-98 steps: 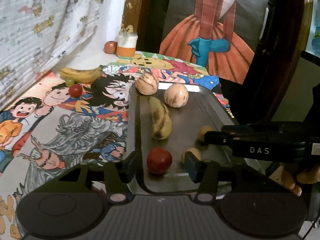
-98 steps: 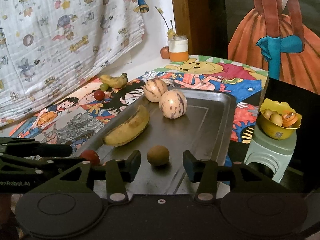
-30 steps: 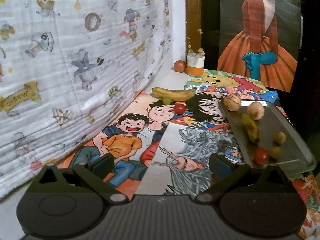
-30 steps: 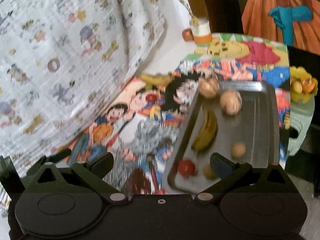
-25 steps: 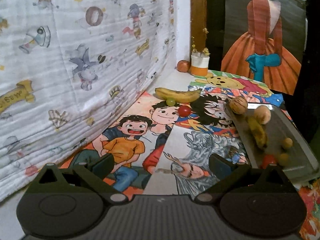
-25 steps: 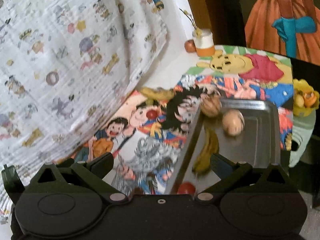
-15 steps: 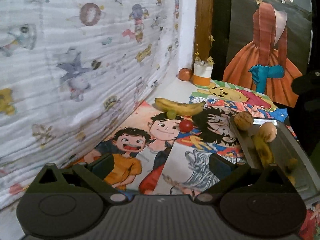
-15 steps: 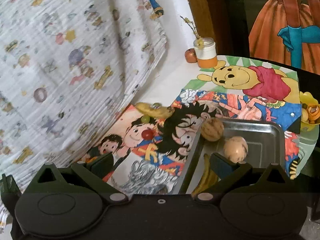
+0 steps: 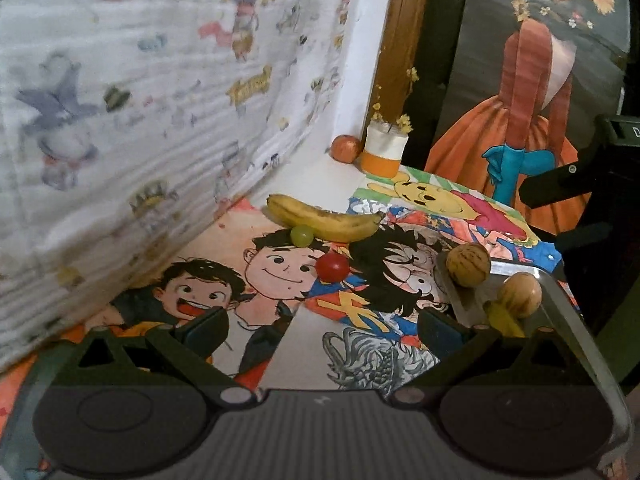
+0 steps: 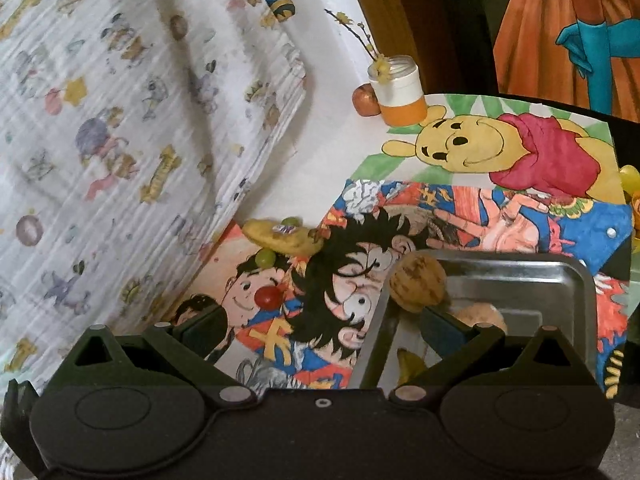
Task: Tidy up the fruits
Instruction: 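Withdraw both tools from the tray toward the green grape and remaining tomato, then grasp the green grape with the right tool while the left tool approaches the second red tomato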
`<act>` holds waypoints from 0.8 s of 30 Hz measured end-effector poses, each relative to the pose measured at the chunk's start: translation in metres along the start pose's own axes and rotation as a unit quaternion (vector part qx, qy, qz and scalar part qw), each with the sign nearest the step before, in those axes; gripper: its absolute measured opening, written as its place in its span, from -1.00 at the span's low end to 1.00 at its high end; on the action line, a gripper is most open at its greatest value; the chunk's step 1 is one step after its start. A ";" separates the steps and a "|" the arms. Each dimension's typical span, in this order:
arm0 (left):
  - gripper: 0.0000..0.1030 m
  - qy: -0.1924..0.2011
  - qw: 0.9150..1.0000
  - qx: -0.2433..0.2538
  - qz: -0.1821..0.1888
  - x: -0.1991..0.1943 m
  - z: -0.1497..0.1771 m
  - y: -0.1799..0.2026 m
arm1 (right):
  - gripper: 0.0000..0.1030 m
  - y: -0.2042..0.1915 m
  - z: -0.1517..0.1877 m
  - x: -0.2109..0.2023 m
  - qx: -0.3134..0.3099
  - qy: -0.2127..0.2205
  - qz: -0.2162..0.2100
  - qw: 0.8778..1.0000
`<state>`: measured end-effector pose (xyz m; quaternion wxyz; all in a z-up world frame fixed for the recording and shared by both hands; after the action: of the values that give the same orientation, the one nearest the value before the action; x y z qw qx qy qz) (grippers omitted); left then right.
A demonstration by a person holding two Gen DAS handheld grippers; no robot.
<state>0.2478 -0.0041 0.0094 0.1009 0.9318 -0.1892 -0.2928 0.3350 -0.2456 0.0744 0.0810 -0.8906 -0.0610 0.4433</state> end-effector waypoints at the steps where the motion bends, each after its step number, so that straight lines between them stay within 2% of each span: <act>1: 0.99 -0.002 1.000 0.001 -0.001 0.004 -0.001 -0.001 | 0.99 0.000 -0.003 0.004 0.003 0.001 -0.001 1.000; 5: 0.99 -0.006 1.000 0.001 -0.017 0.022 -0.007 -0.004 | 0.99 -0.001 -0.012 0.019 0.009 -0.002 -0.010 1.000; 16: 0.99 -0.014 1.000 -0.003 -0.018 0.067 -0.019 -0.011 | 0.99 -0.016 -0.048 0.062 0.004 -0.003 -0.030 1.000; 24: 0.99 -0.007 0.999 -0.037 -0.007 0.092 -0.022 -0.017 | 0.99 -0.018 -0.081 0.114 0.020 -0.026 -0.059 0.998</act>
<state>0.3352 -0.0251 -0.0243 0.1320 0.9265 -0.1726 -0.3071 0.4678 -0.2147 0.0370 0.1231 -0.8720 -0.1064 0.4616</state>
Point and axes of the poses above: each gripper's, at about its wrist camera, not at the fingertips, and x roughly the way its jaws point, y to its right, z to its underside, the point moved 3 cm from there along x, roughly the way its jaws point, and after that the axes turned 13 degrees about z, right-handed, at the moved point
